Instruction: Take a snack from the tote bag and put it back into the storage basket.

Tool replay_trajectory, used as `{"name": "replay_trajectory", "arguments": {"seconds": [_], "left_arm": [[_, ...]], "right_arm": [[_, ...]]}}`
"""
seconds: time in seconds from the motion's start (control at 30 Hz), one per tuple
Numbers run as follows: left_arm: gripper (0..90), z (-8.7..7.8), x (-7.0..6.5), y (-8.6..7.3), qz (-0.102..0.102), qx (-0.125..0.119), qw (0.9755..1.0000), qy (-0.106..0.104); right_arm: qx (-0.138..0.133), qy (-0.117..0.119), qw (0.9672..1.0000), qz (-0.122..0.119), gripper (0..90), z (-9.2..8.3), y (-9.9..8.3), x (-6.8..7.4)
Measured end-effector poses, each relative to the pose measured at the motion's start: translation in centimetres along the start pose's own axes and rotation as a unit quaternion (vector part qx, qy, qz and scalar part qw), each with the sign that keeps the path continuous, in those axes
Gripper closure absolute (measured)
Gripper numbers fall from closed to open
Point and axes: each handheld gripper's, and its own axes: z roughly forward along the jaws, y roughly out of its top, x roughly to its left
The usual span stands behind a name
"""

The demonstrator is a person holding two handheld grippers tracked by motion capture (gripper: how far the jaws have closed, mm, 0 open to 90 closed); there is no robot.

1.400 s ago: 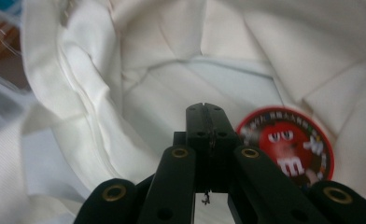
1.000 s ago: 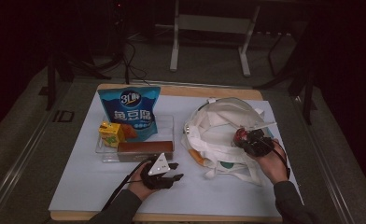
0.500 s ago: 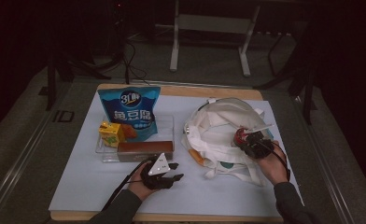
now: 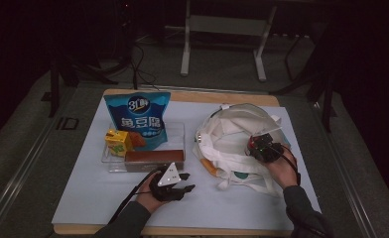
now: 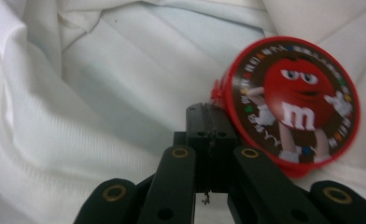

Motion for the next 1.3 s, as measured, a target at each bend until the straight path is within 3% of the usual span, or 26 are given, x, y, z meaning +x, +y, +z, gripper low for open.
{"name": "replay_trajectory", "arguments": {"seconds": [0.23, 0.33, 0.47, 0.6, 0.7, 0.8, 1.03, 1.3], "left_arm": [[54.9, 0.0, 0.0, 0.0, 0.001, 0.000, 1.0000, -0.001], [54.9, 0.0, 0.0, 0.0, 0.001, 0.001, 1.0000, -0.002], [54.9, 0.0, 0.0, 0.0, 0.001, 0.001, 1.0000, -0.002], [54.9, 0.0, 0.0, 0.0, 0.002, 0.002, 1.0000, -0.002], [54.9, 0.0, 0.0, 0.0, 0.002, 0.003, 1.0000, -0.001], [54.9, 0.1, 0.0, 0.0, 0.002, 0.003, 1.0000, -0.001], [54.9, 0.1, 0.0, 0.0, 0.003, 0.004, 1.0000, -0.001], [54.0, 0.1, 0.0, 0.0, 0.002, 0.005, 1.0000, -0.001]], "right_arm": [[0.007, -0.004, 1.0000, 0.004, 90.0, 1.0, 1.3, 0.1], [0.007, 0.003, 0.9998, 0.021, 90.0, 1.2, 2.1, -0.3], [-0.015, 0.017, 0.9993, 0.029, 88.7, 0.2, 2.7, -0.4], [-0.043, 0.021, 0.9982, 0.036, 72.9, -1.5, 3.0, -1.2], [-0.049, 0.030, 0.9974, 0.043, 62.7, -2.3, 3.0, -2.0], [-0.051, 0.021, 0.9972, 0.051, 55.5, -2.8, 2.7, -2.7], [-0.041, 0.001, 0.9972, 0.062, 38.7, -2.3, 1.9, -3.7], [-0.032, -0.020, 0.9971, 0.066, 23.4, -1.2, 1.5, -3.9]]}}
